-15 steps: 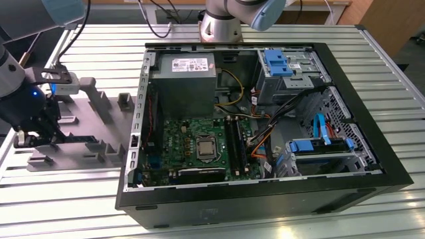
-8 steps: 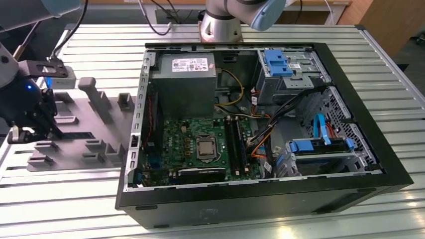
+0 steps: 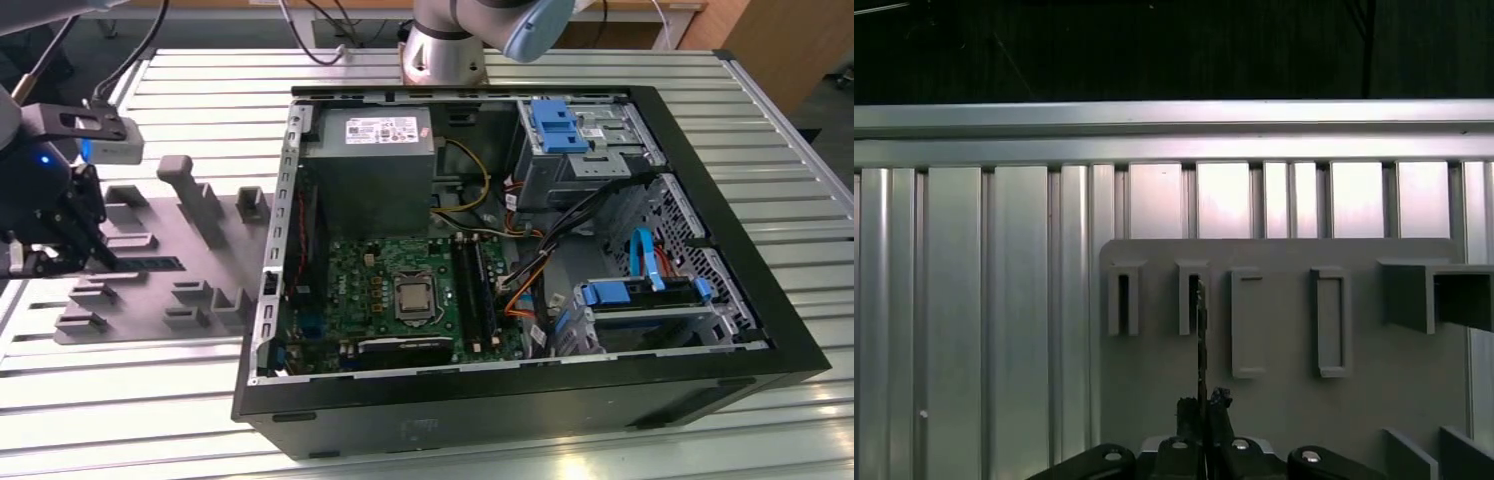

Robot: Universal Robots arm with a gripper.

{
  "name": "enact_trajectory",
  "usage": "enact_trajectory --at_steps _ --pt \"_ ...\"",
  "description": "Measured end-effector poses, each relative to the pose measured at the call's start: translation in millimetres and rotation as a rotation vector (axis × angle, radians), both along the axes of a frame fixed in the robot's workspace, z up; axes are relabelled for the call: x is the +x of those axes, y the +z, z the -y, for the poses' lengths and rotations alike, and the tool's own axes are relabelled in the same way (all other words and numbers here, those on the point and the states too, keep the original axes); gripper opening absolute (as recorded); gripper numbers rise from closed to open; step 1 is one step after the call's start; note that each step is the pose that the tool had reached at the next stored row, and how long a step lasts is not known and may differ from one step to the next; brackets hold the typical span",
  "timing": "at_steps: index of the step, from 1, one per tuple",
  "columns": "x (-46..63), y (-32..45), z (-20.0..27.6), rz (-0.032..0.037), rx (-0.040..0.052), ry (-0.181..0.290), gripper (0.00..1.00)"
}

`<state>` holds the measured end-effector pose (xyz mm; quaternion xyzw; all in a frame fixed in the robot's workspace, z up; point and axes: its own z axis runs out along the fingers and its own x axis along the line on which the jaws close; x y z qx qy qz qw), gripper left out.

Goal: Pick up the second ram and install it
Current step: 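Pick up the second ram and move it above second insertion slot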

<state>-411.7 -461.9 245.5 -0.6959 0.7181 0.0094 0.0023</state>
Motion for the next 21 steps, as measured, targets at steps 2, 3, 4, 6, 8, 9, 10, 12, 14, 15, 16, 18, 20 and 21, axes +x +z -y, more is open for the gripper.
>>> enact_trajectory --at_steps 2,3,4,6,8,9,10,12,14,15,16,18,20,21 --pt "0.0 3.5 0.0 0.0 0.0 0.0 0.14" --pt "0.0 4.9 0.0 -0.0001 0.0 0.0 0.14" --pt "0.0 6.3 0.0 -0.0001 -0.0001 0.0 0.14" --pt "0.0 9.1 0.0 -0.0001 0.0 0.0 0.14" --pt "0.0 12.0 0.0 0.0 0.0 0.0 0.14" --pt "0.0 13.2 0.0 0.0 0.0 0.0 0.14" --pt "0.0 14.4 0.0 -0.0001 0.0 0.0 0.14" --pt "0.0 17.1 0.0 -0.0001 0.0 0.0 0.14" --pt "0.0 19.8 0.0 0.0 0.0001 0.0 0.14" --pt "0.0 21.4 0.0 -0.0001 0.0001 0.0 0.14" --pt "0.0 23.1 0.0 -0.0001 0.0001 0.0 0.14" --pt "0.0 26.8 0.0 0.0 0.0001 0.0 0.14" --pt "0.0 30.7 0.0 0.0 0.0001 0.0 0.14" --pt "0.0 32.7 0.0 -0.0001 0.0 0.0 0.14"
